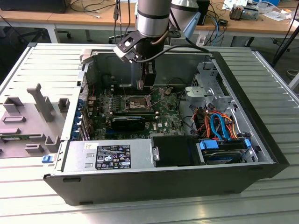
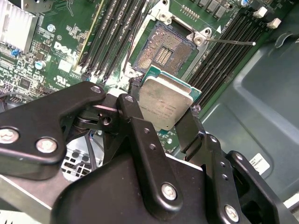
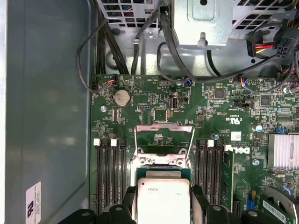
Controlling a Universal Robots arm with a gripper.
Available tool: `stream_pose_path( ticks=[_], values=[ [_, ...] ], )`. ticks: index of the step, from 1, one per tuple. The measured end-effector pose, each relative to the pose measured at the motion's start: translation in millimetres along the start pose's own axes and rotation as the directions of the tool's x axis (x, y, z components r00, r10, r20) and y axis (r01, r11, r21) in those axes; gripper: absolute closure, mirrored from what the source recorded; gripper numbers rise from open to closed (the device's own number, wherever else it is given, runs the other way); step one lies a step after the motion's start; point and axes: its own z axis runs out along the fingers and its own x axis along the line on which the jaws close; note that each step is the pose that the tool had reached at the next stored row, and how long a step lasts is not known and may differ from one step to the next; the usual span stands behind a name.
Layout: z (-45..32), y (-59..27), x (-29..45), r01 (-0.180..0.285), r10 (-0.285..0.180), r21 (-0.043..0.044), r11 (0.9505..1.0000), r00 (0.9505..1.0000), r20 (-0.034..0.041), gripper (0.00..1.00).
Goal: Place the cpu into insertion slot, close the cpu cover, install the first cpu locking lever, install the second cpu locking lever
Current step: 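Place the cpu into insertion slot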
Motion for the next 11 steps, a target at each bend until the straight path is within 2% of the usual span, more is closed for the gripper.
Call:
stream_pose_path(
  ticks=[11],
  values=[
    [4.4,-1.2,-1.2,0.001,-0.001,0.0,1.0,1.0,0.0,0.45]
  ],
)
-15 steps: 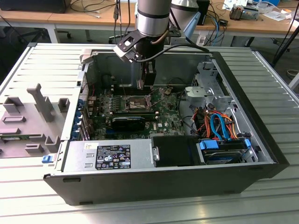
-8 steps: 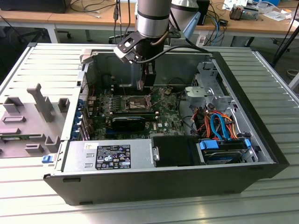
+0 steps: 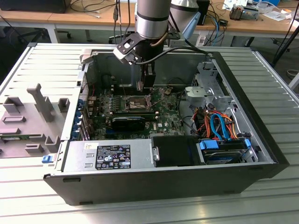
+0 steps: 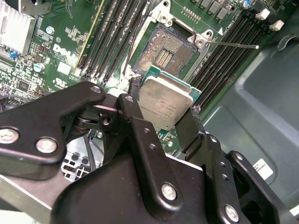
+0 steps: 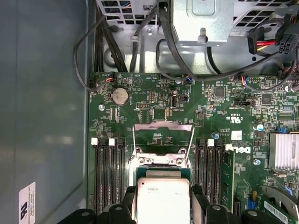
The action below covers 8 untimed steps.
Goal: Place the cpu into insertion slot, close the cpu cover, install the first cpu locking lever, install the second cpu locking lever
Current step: 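Place the cpu into insertion slot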
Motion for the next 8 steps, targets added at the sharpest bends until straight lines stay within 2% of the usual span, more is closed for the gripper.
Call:
stream_pose_path(
  ticks=[1,2,8],
  values=[
    [0.3,-0.3,-0.1,0.002,-0.002,0.0,1.0,1.0,-0.0028,0.45],
    [0.8,-0.7,-0.1,0.005,-0.005,-0.0003,1.0,0.9999,-0.0118,0.45],
    [4.3,-3.6,-2.1,0.008,-0.008,-0.0003,1.0,0.9999,-0.0129,0.45]
  ],
)
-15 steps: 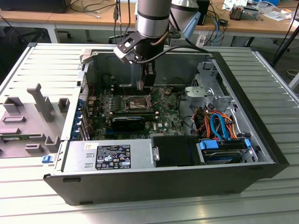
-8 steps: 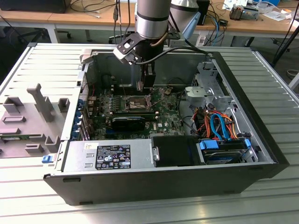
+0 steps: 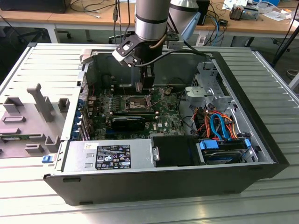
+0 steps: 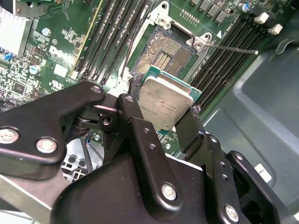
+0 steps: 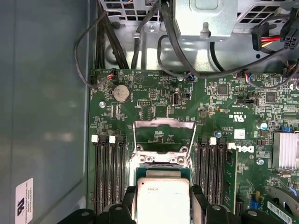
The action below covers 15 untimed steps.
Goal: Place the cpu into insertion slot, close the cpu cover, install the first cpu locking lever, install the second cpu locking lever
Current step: 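Place the cpu into insertion slot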
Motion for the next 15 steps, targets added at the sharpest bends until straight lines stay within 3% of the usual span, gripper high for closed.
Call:
stream_pose_path(
  ticks=[15],
  values=[
    [10.3,-2.7,-0.1,0.0,0.0,-0.0001,1.0,1.0,-0.0001,0.45]
  ],
)
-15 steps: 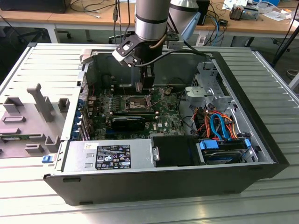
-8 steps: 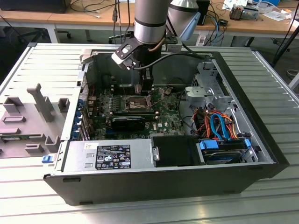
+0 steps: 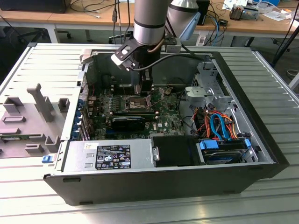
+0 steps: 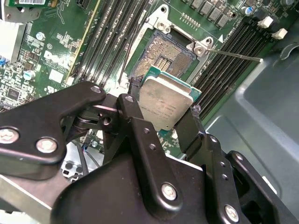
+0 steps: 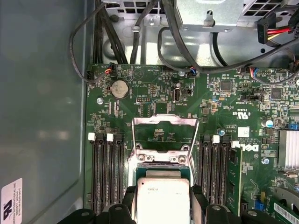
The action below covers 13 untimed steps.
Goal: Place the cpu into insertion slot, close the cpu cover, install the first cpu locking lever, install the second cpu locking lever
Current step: 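Place the cpu into insertion slot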
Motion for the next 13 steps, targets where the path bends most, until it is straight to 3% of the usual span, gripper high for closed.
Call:
stream_pose_path(
  ticks=[13],
  values=[
    [9.2,0.0,-0.1,0.0,0.0,0.0,1.0,1.0,0.0001,0.45]
  ],
)
